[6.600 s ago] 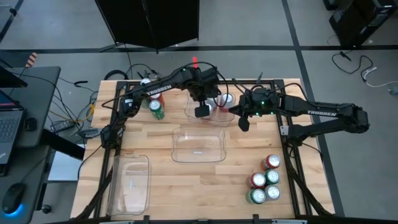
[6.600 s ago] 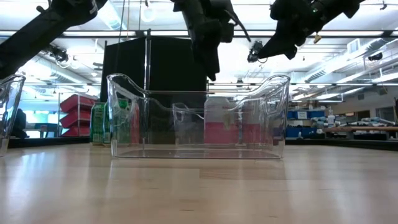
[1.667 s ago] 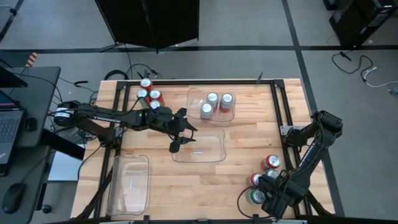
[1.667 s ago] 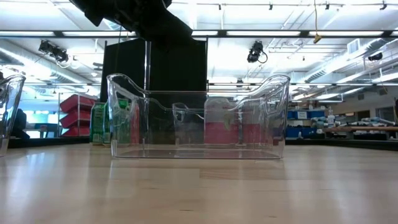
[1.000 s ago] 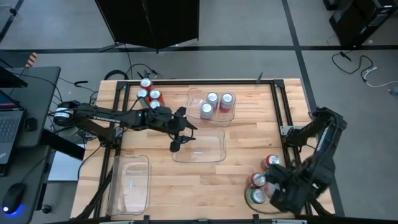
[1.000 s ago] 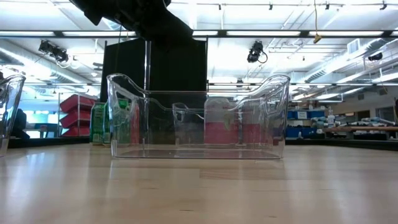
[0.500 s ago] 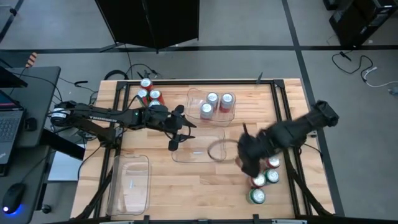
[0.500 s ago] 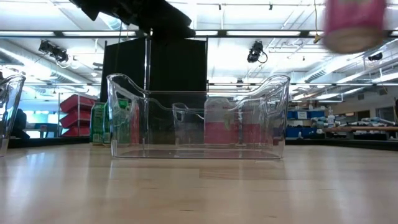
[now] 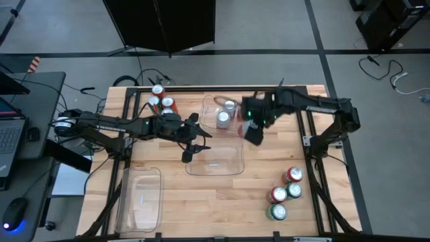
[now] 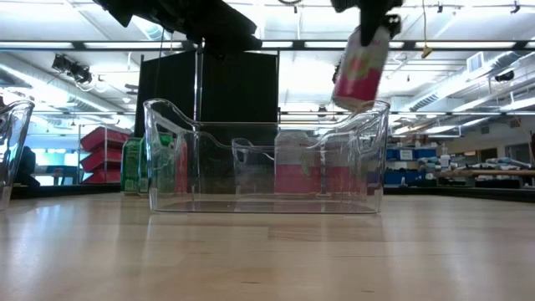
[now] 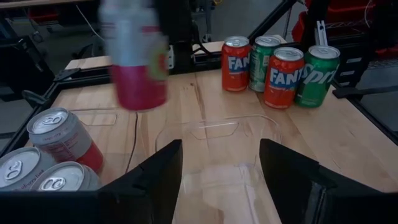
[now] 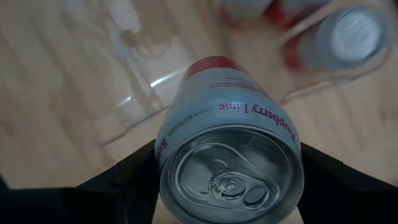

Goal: Sort soda cans
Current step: Put the pink white soda can into the top transparent bin

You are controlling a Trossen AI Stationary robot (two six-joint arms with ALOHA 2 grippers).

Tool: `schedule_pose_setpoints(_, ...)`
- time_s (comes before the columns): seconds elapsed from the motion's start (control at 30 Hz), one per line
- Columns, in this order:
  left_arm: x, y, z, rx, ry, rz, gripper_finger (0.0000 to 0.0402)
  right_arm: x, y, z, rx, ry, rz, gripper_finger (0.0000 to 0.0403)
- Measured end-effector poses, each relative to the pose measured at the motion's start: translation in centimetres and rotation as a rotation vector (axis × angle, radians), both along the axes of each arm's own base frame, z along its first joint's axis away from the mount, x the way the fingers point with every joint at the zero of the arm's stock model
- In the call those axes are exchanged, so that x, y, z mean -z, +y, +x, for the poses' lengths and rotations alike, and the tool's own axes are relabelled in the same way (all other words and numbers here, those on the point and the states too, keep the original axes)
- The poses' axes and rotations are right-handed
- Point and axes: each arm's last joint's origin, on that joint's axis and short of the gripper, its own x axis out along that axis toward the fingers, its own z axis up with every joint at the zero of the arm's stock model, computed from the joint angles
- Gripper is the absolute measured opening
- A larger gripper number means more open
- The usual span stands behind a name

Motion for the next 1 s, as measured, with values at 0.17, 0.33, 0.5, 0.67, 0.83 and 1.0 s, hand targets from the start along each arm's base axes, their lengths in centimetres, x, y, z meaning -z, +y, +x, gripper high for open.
schedule_pose_setpoints(0.17, 0.0, 0.0, 0.0, -0.001, 0.002, -0.003, 0.0217, 0.0, -3.2, 0.1, 0.004, -0.048, -0.040, 0.0283)
schedule_pose_setpoints(0.33, 0.0, 0.0, 0.0, -0.003, 0.003, -0.008, 0.0217, 1.4, -4.9, 0.2, -0.013, -0.026, -0.054, 0.0283)
schedule_pose_setpoints(0.5, 0.0, 0.0, 0.0, -0.005, 0.004, -0.012, 0.0217, 3.8, -5.3, 0.7, -0.043, 0.051, -0.042, 0.0283)
schedule_pose_setpoints(0.67, 0.1, 0.0, 0.0, -0.005, 0.008, -0.012, 0.0217, 5.3, -5.4, 0.7, -0.054, 0.114, -0.029, 0.0283)
schedule_pose_setpoints(0.83, 0.1, 0.0, 0.0, -0.005, 0.012, -0.013, 0.0217, 5.8, -5.1, -0.2, -0.060, 0.215, -0.003, 0.0283)
schedule_pose_setpoints(1.0, 0.1, 0.0, 0.0, -0.005, 0.014, -0.013, 0.0217, 5.8, -5.0, -1.2, -0.058, 0.317, 0.009, 0.0283)
